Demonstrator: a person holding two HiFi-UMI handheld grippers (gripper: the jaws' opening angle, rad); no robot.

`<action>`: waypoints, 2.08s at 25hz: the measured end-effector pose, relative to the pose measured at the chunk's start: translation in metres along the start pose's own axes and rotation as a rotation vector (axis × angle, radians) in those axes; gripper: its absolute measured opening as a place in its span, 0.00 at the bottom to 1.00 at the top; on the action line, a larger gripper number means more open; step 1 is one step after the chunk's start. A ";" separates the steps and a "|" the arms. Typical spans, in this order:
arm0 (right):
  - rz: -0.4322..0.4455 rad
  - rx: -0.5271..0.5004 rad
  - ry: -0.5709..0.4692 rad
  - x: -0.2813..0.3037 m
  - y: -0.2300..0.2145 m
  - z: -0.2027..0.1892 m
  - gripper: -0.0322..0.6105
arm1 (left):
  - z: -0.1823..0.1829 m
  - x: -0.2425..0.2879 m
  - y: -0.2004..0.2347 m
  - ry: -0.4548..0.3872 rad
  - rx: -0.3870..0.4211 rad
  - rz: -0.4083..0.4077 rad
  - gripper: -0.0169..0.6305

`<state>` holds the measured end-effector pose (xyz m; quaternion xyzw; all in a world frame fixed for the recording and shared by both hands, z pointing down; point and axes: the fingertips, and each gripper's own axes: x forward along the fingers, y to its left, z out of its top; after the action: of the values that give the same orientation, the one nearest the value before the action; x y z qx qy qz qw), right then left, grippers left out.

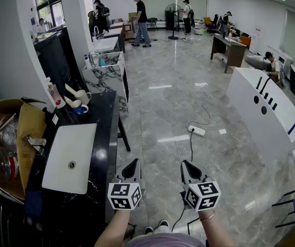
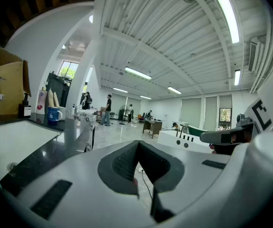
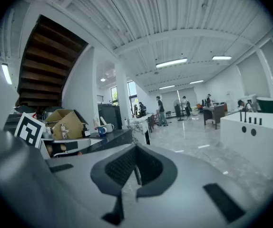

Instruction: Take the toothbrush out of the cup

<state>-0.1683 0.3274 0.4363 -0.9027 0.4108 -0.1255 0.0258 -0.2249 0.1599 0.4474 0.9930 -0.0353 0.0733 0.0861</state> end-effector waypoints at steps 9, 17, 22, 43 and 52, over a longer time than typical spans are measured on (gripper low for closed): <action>-0.005 0.021 0.008 0.004 -0.020 -0.002 0.05 | -0.007 0.014 -0.009 0.019 -0.005 -0.005 0.03; 0.012 0.013 0.026 0.010 -0.029 -0.002 0.05 | -0.005 0.020 -0.012 0.020 -0.006 0.011 0.14; 0.038 0.027 0.043 0.017 -0.033 -0.009 0.05 | -0.004 0.026 -0.009 0.018 -0.001 0.026 0.27; 0.069 0.065 0.111 0.219 -0.049 0.005 0.05 | 0.020 0.181 0.131 0.038 -0.039 0.075 0.54; 0.122 0.043 0.135 0.352 -0.036 0.038 0.05 | 0.070 0.247 0.223 -0.033 -0.076 0.127 0.54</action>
<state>0.0895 0.0858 0.4773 -0.8646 0.4632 -0.1930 0.0253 0.0101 -0.0855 0.4531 0.9858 -0.1023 0.0610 0.1185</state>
